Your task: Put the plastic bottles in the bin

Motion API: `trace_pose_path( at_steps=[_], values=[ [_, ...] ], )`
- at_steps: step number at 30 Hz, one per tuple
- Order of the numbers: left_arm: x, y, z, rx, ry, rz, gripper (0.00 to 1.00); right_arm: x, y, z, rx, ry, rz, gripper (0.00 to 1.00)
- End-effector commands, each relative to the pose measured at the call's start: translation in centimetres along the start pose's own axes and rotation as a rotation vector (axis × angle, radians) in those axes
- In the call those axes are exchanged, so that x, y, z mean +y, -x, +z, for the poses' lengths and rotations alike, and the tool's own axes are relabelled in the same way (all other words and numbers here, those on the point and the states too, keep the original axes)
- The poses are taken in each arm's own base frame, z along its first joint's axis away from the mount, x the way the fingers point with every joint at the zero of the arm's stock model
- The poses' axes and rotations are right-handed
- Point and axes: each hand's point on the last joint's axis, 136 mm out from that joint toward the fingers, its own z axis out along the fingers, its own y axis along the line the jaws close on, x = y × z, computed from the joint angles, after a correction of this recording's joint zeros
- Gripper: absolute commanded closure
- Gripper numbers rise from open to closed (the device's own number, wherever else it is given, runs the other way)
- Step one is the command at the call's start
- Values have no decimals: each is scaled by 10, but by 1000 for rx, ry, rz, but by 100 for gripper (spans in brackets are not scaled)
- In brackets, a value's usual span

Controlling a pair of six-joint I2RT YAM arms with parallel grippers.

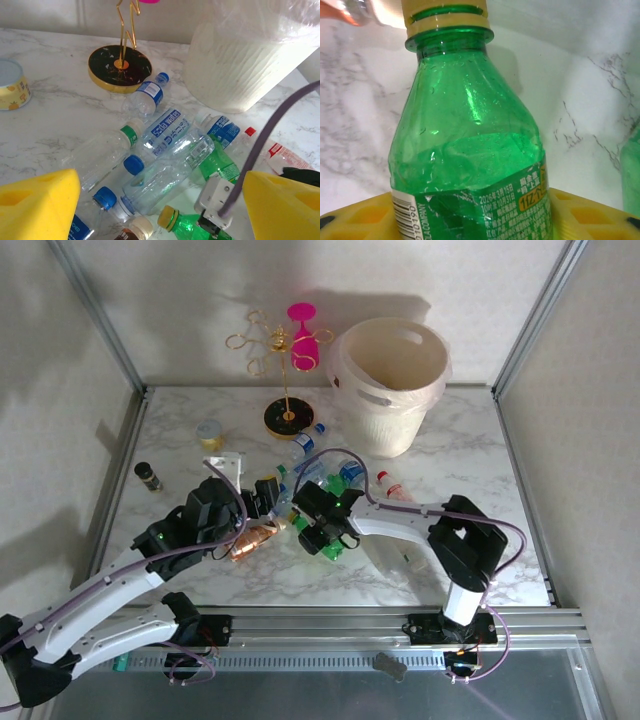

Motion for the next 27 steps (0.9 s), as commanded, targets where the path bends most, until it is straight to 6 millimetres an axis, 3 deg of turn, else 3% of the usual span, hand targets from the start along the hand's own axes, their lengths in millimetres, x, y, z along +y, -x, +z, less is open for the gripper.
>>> trace_pose_path(
  at_steps=[1,7,9,11,14,18,21,27],
  values=[
    [-7,30,-17,-68,-43,-48,15,13,15,-38,-100,62,-6,50],
    [-30,77,-45,-143,-162,-103,9,19,61,-115,-326,115,-2,51],
    [-23,91,-49,-188,-125,-189,1,12,78,-147,-429,126,25,52],
    [-10,102,-54,-241,-67,-289,0,1,92,-179,-526,142,66,53],
    [-6,110,-59,-295,-77,-363,0,-19,108,-229,-680,153,125,55],
    [-22,118,-63,-292,-155,-357,0,-58,125,-288,-856,104,211,55],
    [-29,114,-52,-241,-141,-270,0,-96,133,-325,-953,-11,291,56],
    [-42,98,-47,-262,-216,-146,0,-185,149,-378,-1094,-194,478,57]
  ],
)
